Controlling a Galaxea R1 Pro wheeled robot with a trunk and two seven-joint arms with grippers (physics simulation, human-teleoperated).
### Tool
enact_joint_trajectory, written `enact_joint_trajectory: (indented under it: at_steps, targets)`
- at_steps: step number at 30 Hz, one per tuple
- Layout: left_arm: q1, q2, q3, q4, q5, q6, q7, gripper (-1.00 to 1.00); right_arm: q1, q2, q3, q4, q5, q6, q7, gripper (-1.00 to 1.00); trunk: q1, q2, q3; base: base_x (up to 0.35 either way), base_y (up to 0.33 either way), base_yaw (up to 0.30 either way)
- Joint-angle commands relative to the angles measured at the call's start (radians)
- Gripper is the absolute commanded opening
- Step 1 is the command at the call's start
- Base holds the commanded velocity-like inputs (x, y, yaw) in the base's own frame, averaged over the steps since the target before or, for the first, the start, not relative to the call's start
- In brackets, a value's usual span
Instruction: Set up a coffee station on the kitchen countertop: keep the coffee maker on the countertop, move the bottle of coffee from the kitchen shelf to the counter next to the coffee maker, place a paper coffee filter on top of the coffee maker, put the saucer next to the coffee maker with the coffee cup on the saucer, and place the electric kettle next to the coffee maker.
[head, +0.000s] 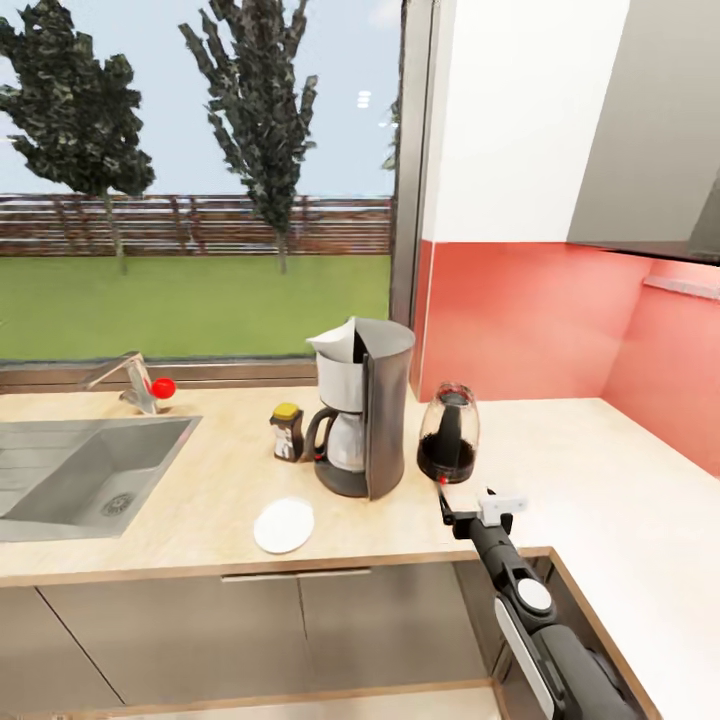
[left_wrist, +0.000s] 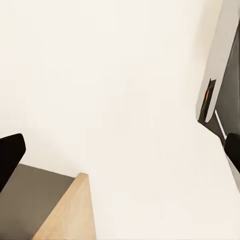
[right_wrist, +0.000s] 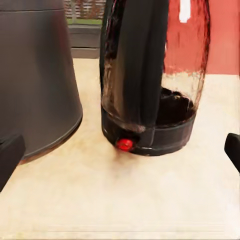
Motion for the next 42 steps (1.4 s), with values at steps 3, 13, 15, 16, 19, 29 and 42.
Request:
enact_joint_trajectory:
  at_steps: [3, 13, 15, 16, 19, 29, 42]
  targets:
    - [-0.005, 0.008, -0.008, -0.049, 0.012, -0.039, 0.001, 1.00, 0.001, -0.001, 0.005, 0.011, -0.008, -0.011, -0.006, 1.00, 0.000, -0.002, -0.002, -0.337, 0.000, 0.000]
    - [-0.008, 0.007, -0.006, -0.071, 0.014, -0.103, 0.006, 1.00, 0.002, 0.107, -0.003, 0.542, -0.011, -0.399, -0.042, 1.00, 0.000, -0.002, -0.002, -0.335, 0.000, 0.000]
    - [-0.007, 0.005, -0.007, -0.070, 0.012, -0.143, 0.006, 1.00, 0.002, 0.119, -0.003, 0.672, -0.012, -0.485, -0.079, 1.00, 0.000, -0.002, -0.002, -0.188, 0.000, 0.000]
    - [-0.007, 0.004, -0.007, -0.070, 0.011, -0.160, 0.006, 1.00, 0.002, 0.123, -0.003, 0.729, -0.012, -0.509, -0.091, 1.00, 0.000, -0.002, -0.002, -0.094, 0.000, 0.000]
    - [-0.007, 0.003, -0.007, -0.070, 0.008, -0.185, 0.006, 1.00, 0.002, 0.142, -0.004, 0.895, -0.012, -0.542, -0.107, 1.00, 0.000, -0.002, -0.002, -0.039, 0.000, 0.000]
    - [-0.006, -0.031, -0.009, -0.071, 0.005, -0.192, 0.000, 1.00, 0.012, 0.160, -0.006, 1.126, -0.025, -0.035, -0.110, 1.00, 0.000, -0.002, -0.002, -0.002, 0.000, 0.000]
    - [-0.004, -0.036, -0.005, -0.068, 0.017, -0.193, 0.000, 1.00, 0.013, 0.178, -0.005, 1.121, -0.032, 0.176, -0.079, 1.00, 0.000, -0.002, -0.002, 0.000, 0.000, 0.000]
